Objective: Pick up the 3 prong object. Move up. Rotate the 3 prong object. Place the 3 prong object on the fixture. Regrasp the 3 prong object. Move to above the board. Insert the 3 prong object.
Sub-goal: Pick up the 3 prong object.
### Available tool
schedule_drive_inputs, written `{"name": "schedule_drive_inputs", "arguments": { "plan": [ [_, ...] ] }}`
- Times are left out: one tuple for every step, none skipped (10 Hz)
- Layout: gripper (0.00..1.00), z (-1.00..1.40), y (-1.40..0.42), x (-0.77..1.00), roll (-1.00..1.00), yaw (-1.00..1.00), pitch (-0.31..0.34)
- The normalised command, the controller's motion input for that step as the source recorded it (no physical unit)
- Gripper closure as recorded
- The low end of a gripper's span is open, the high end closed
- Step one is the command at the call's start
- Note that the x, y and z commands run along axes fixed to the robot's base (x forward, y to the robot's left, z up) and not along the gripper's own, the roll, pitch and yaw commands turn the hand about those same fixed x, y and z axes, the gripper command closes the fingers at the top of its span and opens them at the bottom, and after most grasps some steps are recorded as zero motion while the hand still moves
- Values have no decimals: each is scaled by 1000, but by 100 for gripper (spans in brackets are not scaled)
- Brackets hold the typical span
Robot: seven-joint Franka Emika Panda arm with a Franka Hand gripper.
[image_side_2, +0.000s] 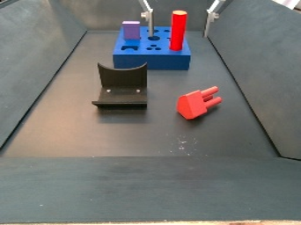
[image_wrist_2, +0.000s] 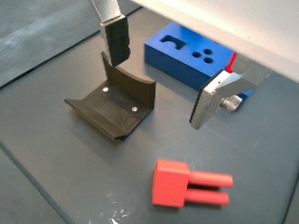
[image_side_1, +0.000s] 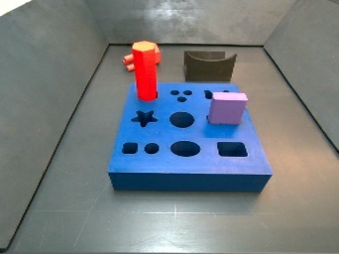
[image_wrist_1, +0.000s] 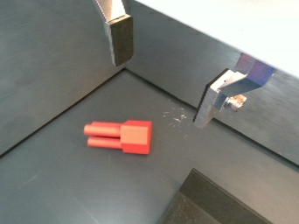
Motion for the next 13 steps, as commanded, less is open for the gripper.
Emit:
{"name": "schedule_drive_inputs", "arguments": {
  "plan": [
    [0, 0, 206, -14, -21, -697, -67],
    [0, -54, 183, -51, 0, -731, -76],
    [0, -120, 117, 0, 0, -837, -77],
    [0, -183, 114, 0, 0, -860, -51],
    [0, -249, 0, 0, 61, -846, -13],
    [0, -283, 0, -89, 76, -857, -53],
    [0, -311, 0, -109, 77, -849, -59],
    [0, -306, 0, -186, 76, -794, -70],
    [0, -263, 0, -263, 61, -774, -71],
    [0, -311, 0, -280, 59, -743, -106],
    [0, -423, 63, -229, 64, -686, -76],
    [0, -486, 83, -249, 69, -726, -114],
    [0, -531, 77, -34, 87, -749, -97]
  ]
}}
